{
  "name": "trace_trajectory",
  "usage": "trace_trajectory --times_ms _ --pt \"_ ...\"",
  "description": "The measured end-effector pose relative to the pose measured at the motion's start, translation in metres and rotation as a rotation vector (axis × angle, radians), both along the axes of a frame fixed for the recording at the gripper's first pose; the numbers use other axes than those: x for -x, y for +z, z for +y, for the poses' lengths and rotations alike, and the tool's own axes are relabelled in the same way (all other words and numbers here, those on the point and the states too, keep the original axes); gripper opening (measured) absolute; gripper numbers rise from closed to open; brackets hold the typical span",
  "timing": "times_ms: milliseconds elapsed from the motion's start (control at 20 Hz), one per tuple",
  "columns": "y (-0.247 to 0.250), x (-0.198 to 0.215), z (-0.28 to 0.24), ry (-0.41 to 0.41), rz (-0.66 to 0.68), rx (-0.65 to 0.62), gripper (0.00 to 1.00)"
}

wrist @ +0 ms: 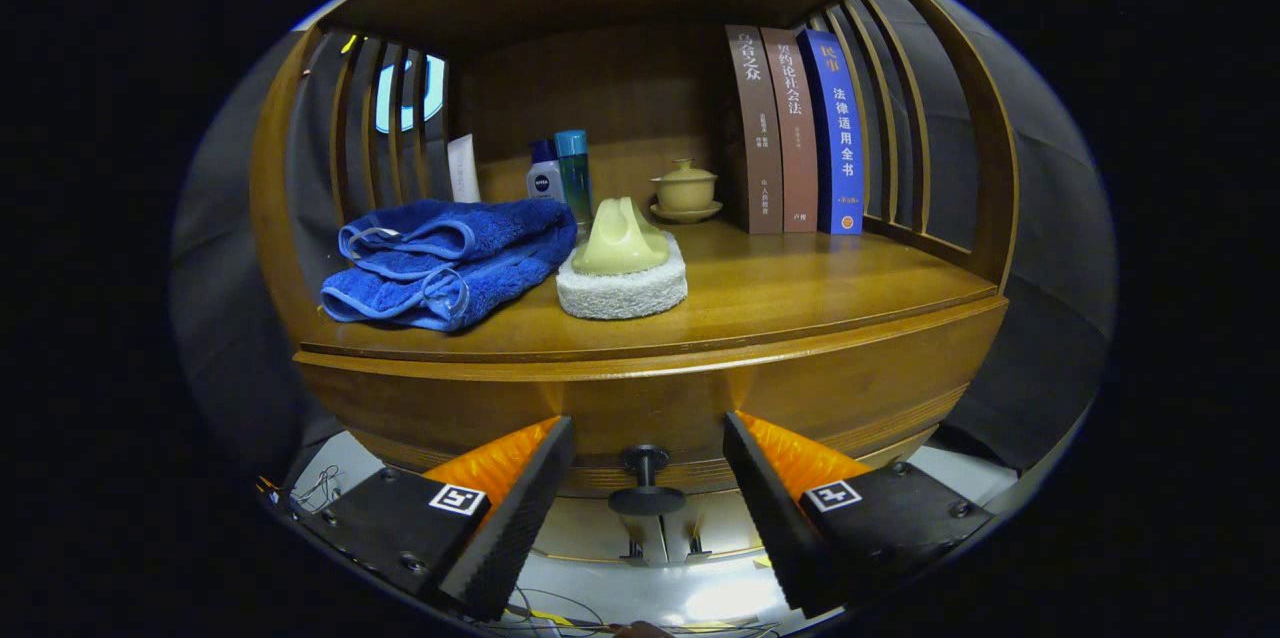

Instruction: Pull open the drawer, take out the items inside it, and place them on the countertop above the cabinet.

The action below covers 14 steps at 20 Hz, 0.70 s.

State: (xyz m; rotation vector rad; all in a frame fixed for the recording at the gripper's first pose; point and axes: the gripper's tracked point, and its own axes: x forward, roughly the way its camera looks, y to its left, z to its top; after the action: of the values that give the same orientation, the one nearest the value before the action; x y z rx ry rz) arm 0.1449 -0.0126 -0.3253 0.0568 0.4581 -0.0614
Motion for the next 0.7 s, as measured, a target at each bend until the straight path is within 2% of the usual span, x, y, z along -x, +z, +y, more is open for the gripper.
trace_trajectory --times_ms 350,700 --pt "-0.008 0.002 -0.001 0.005 0.020 0.008 1.00" --pt "0.012 0.037 -0.003 -0.009 0.016 -0.009 1.00"
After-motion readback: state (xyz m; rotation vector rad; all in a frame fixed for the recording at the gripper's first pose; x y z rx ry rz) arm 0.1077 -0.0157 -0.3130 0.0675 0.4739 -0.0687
